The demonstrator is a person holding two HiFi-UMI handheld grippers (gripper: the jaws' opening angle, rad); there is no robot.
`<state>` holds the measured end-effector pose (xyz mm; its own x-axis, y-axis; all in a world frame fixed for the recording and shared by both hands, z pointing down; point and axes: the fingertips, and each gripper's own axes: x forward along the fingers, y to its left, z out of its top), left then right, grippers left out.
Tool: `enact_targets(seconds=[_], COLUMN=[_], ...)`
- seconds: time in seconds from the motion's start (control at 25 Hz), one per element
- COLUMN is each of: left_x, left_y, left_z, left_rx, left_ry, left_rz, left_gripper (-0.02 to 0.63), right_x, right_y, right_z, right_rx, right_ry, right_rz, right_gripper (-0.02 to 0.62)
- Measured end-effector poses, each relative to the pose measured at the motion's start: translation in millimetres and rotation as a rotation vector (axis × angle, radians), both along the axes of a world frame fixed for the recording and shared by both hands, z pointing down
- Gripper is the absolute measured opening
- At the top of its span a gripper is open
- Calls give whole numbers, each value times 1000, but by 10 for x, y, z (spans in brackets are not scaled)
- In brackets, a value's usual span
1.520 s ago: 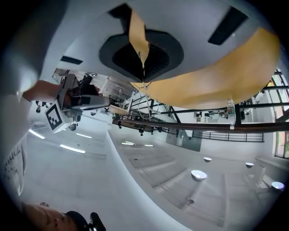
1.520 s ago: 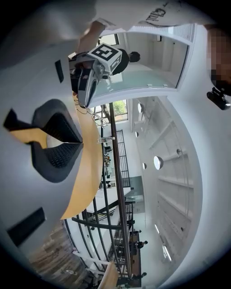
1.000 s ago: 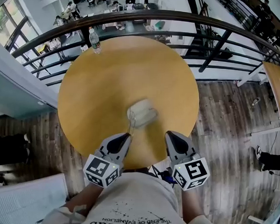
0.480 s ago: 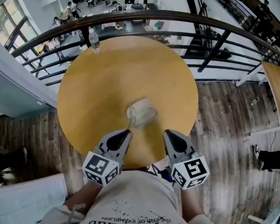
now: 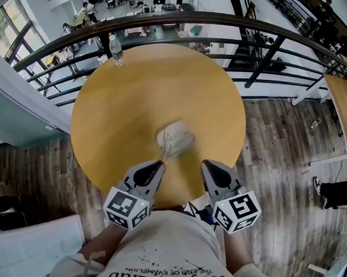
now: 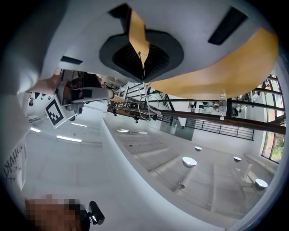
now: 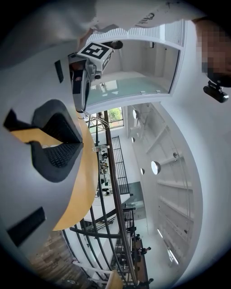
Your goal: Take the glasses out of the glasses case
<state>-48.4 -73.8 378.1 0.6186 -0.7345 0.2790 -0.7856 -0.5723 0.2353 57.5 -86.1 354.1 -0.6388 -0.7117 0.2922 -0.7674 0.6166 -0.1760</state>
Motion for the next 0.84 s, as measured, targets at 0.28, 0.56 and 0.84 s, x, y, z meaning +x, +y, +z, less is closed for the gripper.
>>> enact_targets(seconds=[0.28,0.56,0.84], left_x=[-122,-124,-139], left_y=[61,66,49], left_z=[-59,-14,-6], left_rx=[-5,-8,-9], left_ry=[-9,-12,-12], left_rz=[8,12,14], left_gripper=[34,34,34], right_x=[-110,-87,-84], right_y=[45,49,31], right_z=[-69,-17,-5], right_rx=[-3,-7,-7], right_ry=[11,11,6], right_rz=[4,14,22], right_gripper=[25,25,25])
